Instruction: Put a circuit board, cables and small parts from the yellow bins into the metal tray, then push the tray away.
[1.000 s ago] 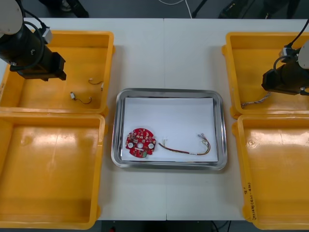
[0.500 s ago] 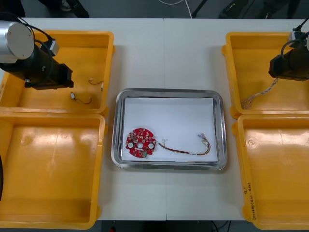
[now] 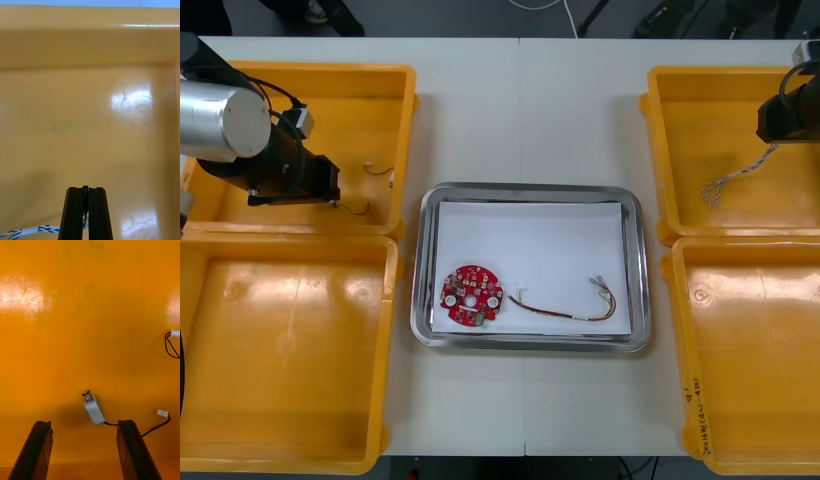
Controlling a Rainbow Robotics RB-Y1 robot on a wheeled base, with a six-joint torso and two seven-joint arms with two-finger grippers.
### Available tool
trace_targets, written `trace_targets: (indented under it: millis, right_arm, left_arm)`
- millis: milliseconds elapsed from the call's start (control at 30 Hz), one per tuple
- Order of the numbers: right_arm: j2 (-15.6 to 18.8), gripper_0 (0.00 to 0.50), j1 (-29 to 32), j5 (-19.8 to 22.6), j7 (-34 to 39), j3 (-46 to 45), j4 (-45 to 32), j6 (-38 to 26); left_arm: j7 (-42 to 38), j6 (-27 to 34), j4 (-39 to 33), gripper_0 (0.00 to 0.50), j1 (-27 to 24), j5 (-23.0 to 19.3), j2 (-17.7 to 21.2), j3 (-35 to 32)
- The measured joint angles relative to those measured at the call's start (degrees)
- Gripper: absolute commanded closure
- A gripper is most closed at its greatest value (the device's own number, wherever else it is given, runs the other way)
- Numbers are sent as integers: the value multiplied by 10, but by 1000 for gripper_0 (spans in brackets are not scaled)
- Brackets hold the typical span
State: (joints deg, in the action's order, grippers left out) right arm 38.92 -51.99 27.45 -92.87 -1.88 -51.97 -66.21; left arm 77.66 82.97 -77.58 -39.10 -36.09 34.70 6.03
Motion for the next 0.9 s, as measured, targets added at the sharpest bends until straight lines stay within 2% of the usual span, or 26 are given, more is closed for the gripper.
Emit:
trace_targets:
  millis: [133,433,500,567,600,633,667,733,900]
  right_arm:
    - [1,500,-14,1,-53,-2,41,26]
    - [1,500,-14,2,-59,-6,49,40]
    - [1,440,-14,2,-61,-7,51,40]
    - [1,253,-14,2,-63,-7,52,40]
    - [1,229,-14,3,-64,-7,52,40]
    - [1,173,-14,3,-64,-7,52,40]
    - [1,89,-15,3,-64,-7,52,40]
    - [1,0,-15,4,-64,-7,52,40]
    - [1,0,-15,5,-64,-7,53,35]
  left_arm:
    - [-15,-3,0,0,0,3,0,12]
    - [-31,-9,0,0,0,12,-7,21]
    - [-31,-13,0,0,0,13,-7,23]
    - [-31,-20,1,0,0,15,-7,27]
    - [-31,-24,2,0,0,15,-7,29]
    - [-31,-30,3,0,0,17,-7,32]
    - [-31,-34,4,0,0,18,-7,35]
    - [-31,-36,6,0,0,19,-7,39]
    - [-31,-37,7,0,0,24,-8,44]
